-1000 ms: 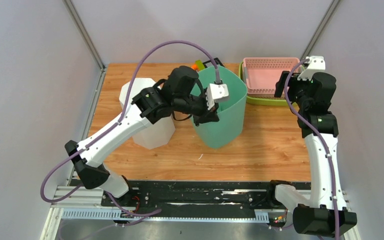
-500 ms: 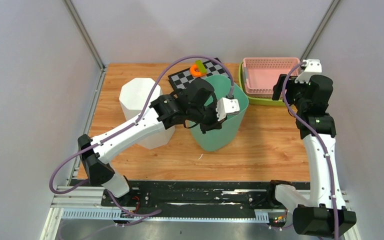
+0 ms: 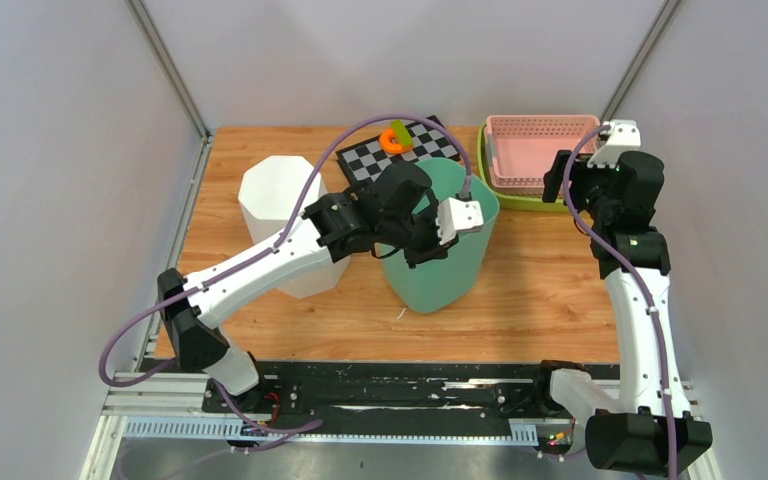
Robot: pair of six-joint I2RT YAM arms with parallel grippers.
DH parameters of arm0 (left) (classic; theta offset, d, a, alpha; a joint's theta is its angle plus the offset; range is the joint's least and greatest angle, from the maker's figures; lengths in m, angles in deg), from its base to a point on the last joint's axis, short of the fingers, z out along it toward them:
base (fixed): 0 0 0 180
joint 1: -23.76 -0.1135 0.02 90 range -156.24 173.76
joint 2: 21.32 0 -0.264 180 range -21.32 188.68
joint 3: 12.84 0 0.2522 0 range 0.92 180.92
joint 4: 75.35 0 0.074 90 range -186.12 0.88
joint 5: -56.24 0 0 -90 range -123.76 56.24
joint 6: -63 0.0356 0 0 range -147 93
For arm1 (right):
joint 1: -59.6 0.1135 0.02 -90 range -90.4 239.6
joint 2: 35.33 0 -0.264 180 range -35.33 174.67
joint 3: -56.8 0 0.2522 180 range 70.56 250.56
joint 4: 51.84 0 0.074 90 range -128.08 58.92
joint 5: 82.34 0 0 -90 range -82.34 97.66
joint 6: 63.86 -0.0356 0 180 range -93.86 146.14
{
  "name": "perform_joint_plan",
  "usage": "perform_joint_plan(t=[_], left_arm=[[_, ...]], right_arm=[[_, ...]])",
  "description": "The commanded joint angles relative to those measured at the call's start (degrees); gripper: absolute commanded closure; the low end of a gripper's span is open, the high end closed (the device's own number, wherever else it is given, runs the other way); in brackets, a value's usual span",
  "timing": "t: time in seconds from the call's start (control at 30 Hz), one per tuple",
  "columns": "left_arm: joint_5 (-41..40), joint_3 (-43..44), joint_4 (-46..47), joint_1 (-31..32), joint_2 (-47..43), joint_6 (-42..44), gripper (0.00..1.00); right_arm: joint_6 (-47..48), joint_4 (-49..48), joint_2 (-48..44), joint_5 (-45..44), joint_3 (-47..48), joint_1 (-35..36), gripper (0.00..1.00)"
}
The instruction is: Turn the large container upside down
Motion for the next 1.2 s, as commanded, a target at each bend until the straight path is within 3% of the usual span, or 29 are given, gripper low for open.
perform_joint_plan(t=[0.0,0.1,0.27,0.5,0.67,0.83,1.03,1.17], left_arm=[[-0.45,0.05,3.42,0.65,-0.41,1.54,0.81],[-0.27,0.71,2.81,0.68,-0.55,1.92,0.73],[0.01,3.45,0.74,0.75,-1.66,2.94,0.39],[0.72,5.09,-2.06,0.75,-4.30,4.58,0.01],[-2.24,7.81,-4.22,0.75,-6.70,6.32,0.00],[-11.41,9.79,-4.95,0.75,-10.00,8.26,0.00],[-25.30,4.48,-2.04,0.25,-14.74,11.57,0.00],[-27.72,0.96,-0.54,-5.66,-16.58,10.77,0.00]], right_arm=[[-0.44,-0.66,-0.72,0.79,-0.70,-1.03,0.11],[-0.44,-0.74,-0.74,0.77,-0.78,-1.03,0.11],[-0.35,-0.70,-0.59,1.01,-0.89,-1.03,0.11],[-0.44,-0.70,-0.41,1.16,-0.89,-1.03,0.11],[-0.44,-0.73,-0.13,1.12,-0.98,-1.10,0.11],[-0.51,-0.68,0.13,1.35,-1.07,-1.09,0.11],[-0.68,-0.70,0.50,2.61,-1.24,-1.10,0.10],[-0.53,-0.61,0.81,3.60,-1.33,-1.06,0.09]])
